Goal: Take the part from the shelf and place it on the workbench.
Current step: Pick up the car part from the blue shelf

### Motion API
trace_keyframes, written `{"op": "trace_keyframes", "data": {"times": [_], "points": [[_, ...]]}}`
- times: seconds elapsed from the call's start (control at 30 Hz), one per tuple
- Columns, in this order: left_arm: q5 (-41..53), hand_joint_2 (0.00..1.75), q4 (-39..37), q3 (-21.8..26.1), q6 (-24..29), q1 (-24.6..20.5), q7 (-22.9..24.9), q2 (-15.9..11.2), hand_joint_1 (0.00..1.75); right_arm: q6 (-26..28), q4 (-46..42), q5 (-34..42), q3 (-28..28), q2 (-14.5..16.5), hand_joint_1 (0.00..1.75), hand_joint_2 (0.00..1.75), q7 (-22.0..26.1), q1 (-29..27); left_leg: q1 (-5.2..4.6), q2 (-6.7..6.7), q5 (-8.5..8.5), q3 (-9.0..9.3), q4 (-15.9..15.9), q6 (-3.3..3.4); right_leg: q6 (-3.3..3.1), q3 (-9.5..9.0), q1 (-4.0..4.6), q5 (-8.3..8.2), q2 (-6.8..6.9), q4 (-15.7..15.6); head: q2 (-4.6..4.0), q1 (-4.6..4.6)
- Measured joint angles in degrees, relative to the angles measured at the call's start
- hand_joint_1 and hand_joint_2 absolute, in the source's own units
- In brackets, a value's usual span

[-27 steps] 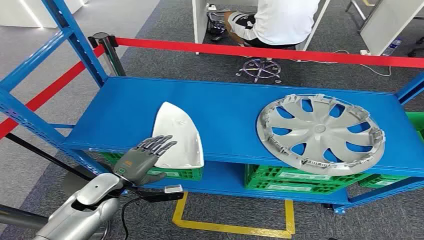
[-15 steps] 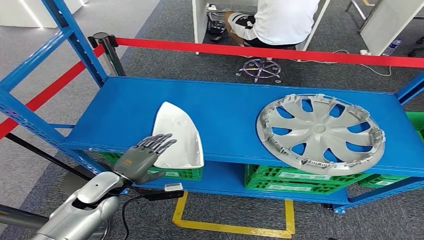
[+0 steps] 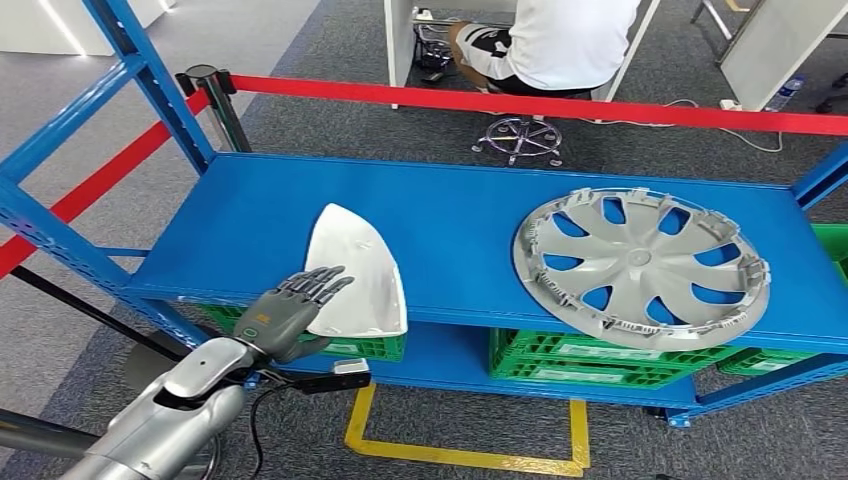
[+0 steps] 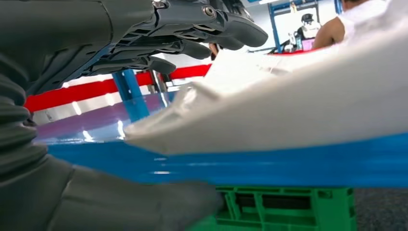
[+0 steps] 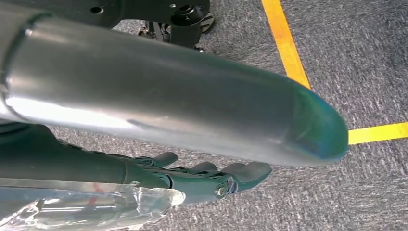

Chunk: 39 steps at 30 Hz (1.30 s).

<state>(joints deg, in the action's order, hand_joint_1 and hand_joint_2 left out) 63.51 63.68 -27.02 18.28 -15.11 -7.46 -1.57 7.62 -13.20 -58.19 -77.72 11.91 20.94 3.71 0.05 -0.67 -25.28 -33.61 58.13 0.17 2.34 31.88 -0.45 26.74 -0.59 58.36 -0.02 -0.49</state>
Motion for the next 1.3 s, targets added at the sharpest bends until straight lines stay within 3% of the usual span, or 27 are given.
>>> {"op": "trace_keyframes", "data": {"times": [0.63, 0.97, 1.3], "points": [[8.58, 1.75, -6.08, -0.85, 6.28, -4.11, 3.25, 0.3, 1.75, -0.1, 0.04, -0.16, 0.08, 0.0, 0.0, 0.0, -0.05, 0.09, 0.0, 0.0, 0.04, 0.11, 0.0, -0.05, 0.0, -0.1, 0.0, -0.01, -0.02, 0.01, 0.0, 0.0], [20.04, 1.75, -6.3, -2.44, 11.22, -5.01, 6.91, -0.78, 1.75, -0.1, 0.04, -0.63, 0.34, -0.02, 0.0, 0.0, -0.07, 0.08, 0.01, 0.0, 0.07, 0.1, -0.01, -0.06, 0.0, -0.09, 0.01, -0.01, -0.01, 0.03, 0.0, 0.01], [21.43, 1.75, -5.32, -4.16, 12.11, -5.91, 7.88, -1.73, 1.75, -0.1, 0.04, -0.8, 0.5, -0.02, 0.0, 0.0, -0.07, 0.08, 0.0, 0.0, 0.06, 0.09, -0.01, -0.06, 0.0, -0.08, 0.0, -0.01, 0.0, 0.03, 0.0, 0.01]]}}
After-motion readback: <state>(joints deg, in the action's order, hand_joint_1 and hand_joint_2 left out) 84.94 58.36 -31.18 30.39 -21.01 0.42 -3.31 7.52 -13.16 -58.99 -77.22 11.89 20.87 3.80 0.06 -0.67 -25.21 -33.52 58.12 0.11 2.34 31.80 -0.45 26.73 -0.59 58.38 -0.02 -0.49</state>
